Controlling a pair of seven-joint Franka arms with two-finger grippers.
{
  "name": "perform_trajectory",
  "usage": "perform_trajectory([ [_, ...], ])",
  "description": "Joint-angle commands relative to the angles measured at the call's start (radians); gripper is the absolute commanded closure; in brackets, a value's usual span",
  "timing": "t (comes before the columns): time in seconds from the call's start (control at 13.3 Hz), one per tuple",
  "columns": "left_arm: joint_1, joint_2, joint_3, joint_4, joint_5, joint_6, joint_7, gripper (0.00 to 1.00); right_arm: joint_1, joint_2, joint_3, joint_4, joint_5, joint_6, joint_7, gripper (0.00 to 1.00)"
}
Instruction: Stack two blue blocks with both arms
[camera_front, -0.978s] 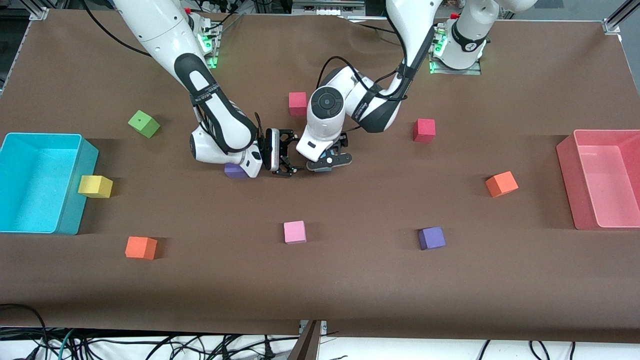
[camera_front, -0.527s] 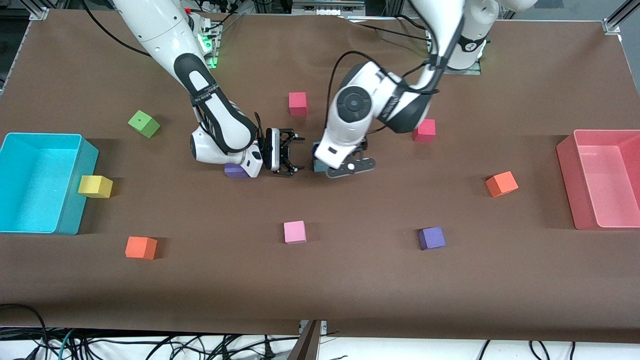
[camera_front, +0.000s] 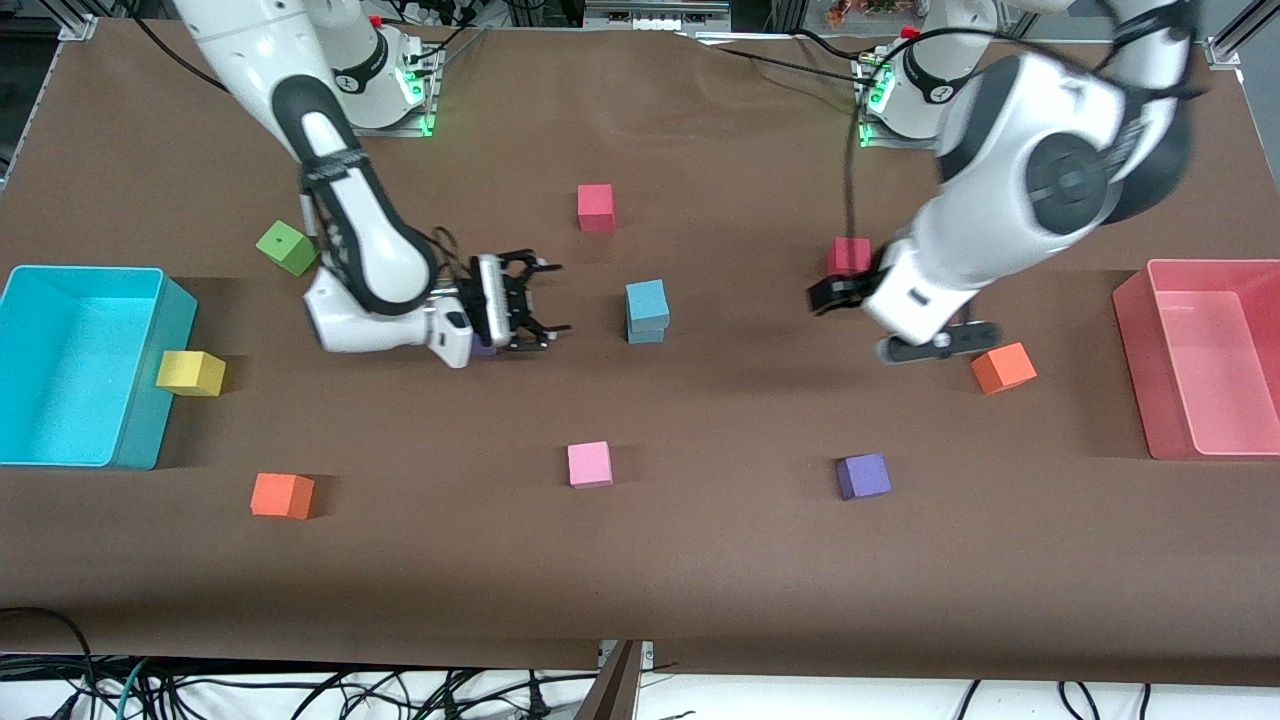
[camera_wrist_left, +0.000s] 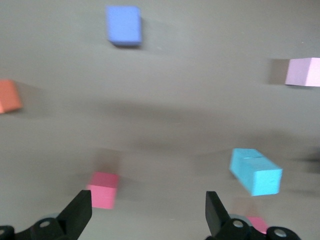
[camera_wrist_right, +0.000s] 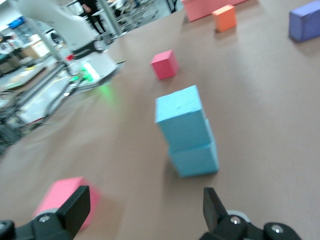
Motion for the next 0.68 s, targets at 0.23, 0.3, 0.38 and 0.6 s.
perform_trajectory([
  [0.23, 0.182, -0.241, 0.002, -0.176, 0.121, 0.007, 0.376, 0.0, -0.002, -0.037, -0.215, 0.278, -0.346, -0.435, 0.395, 0.0],
  [0.3, 0.209, -0.253, 0.002, -0.176, 0.129, -0.01, 0.386, 0.0, -0.004, -0.035, -0.232, 0.329, -0.404, -0.48, 0.482, 0.0],
  [0.38, 0.212, -0.253, 0.001, -0.164, 0.14, -0.039, 0.384, 0.0, -0.004, -0.037, -0.235, 0.367, -0.452, -0.51, 0.562, 0.0],
  [0.6, 0.212, -0.253, -0.007, -0.157, 0.21, -0.05, 0.383, 0.0, -0.002, -0.037, -0.246, 0.453, -0.601, -0.566, 0.832, 0.0],
])
